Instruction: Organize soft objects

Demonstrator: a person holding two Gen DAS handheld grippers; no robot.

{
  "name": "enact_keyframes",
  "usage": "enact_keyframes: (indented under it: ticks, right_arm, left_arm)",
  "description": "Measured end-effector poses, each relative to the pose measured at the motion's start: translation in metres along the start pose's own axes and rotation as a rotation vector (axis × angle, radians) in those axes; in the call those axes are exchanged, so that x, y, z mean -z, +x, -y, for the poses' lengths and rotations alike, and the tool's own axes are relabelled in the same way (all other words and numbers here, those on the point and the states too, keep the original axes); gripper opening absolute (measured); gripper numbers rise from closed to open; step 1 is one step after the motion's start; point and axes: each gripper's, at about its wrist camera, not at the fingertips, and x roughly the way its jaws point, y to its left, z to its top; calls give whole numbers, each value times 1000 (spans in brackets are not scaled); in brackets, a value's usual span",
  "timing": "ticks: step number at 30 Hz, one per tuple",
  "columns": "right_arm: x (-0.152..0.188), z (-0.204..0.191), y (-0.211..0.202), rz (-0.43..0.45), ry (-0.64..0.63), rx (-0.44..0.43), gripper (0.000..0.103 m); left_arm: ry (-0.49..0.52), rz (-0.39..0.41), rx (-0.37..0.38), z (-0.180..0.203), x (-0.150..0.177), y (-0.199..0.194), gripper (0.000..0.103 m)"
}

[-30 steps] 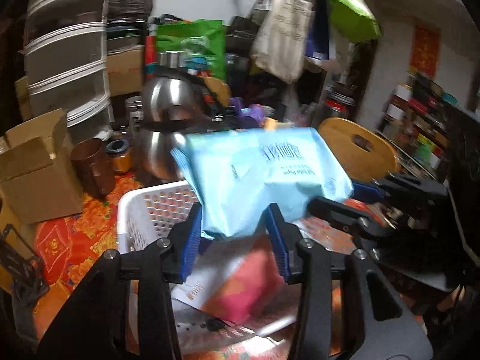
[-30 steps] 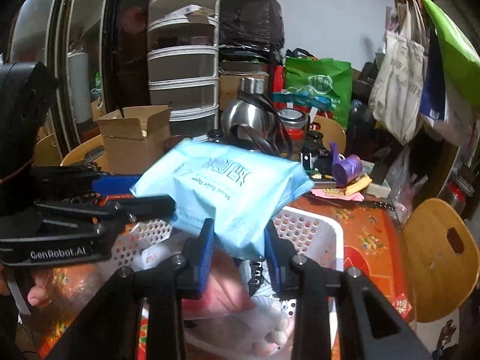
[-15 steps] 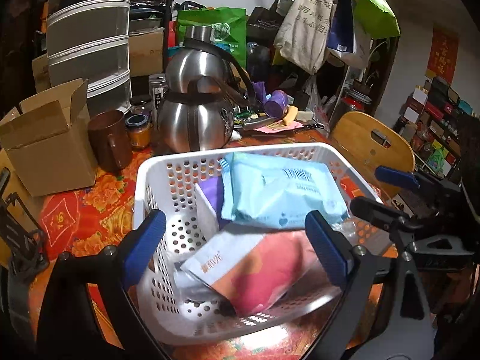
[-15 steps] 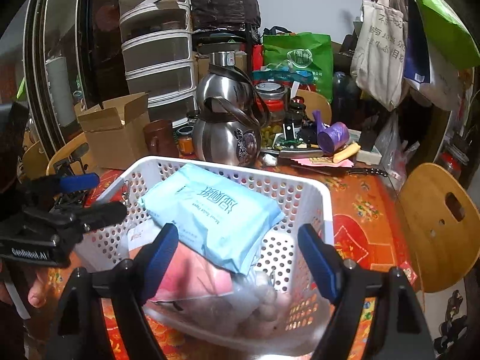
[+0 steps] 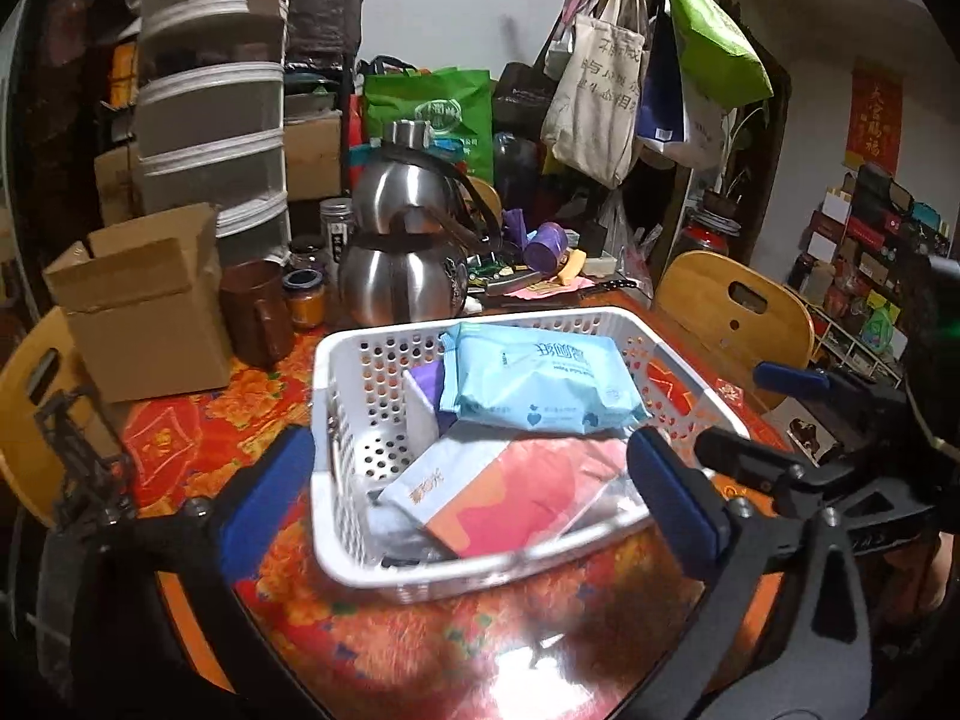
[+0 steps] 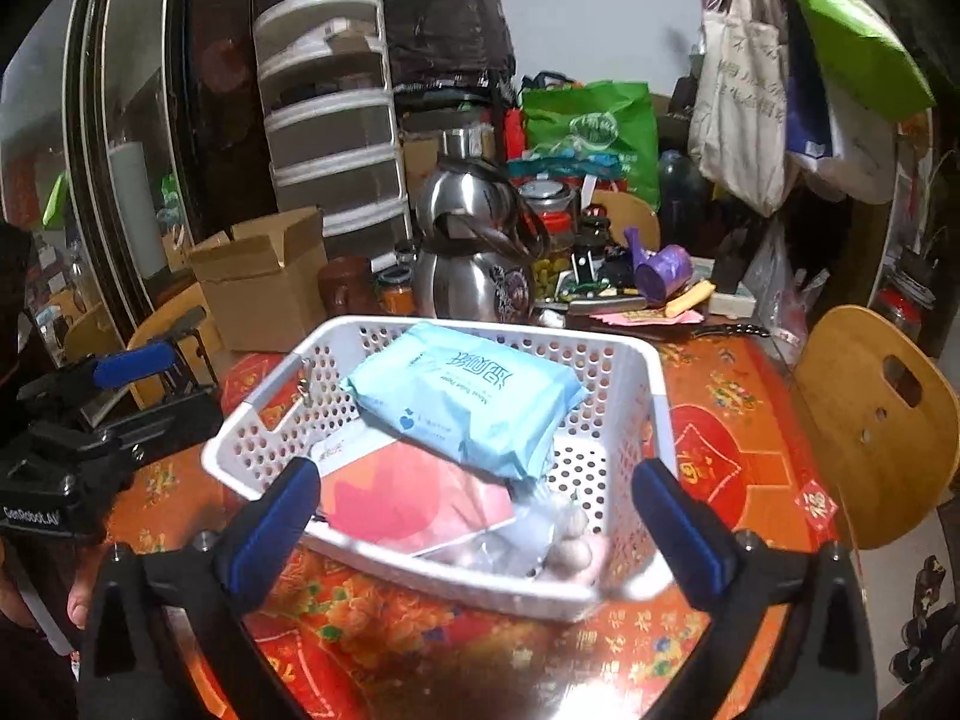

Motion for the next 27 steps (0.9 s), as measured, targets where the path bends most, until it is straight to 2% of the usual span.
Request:
enact_keyframes:
  ticks: [3, 7, 11, 15, 18, 22, 27]
  right_arm:
    - [8, 0, -18, 15, 18, -2, 103]
    - [24, -7, -47, 22, -11, 72, 103]
    - [37, -12, -79, 33, -20, 73, 103]
    - [50, -21, -118, 79, -10, 124, 103]
    - [62, -28, -142, 75, 6, 135, 103]
    - [77, -39, -159, 101, 8, 132, 103]
    - [80, -43, -147, 50, -2, 155, 103]
  left_arm:
    - [5, 27, -41, 3, 5, -24, 103]
    - [39, 38, -90, 9, 18, -59, 103]
    - [46, 11, -67, 15, 34, -95, 103]
    - [52, 50, -95, 22, 53, -137, 103]
    - [19, 41, -110, 24, 71, -167, 103]
    - [-6, 46, -45, 27, 88, -189, 103]
    - [-23, 33, -82, 23, 89, -188, 103]
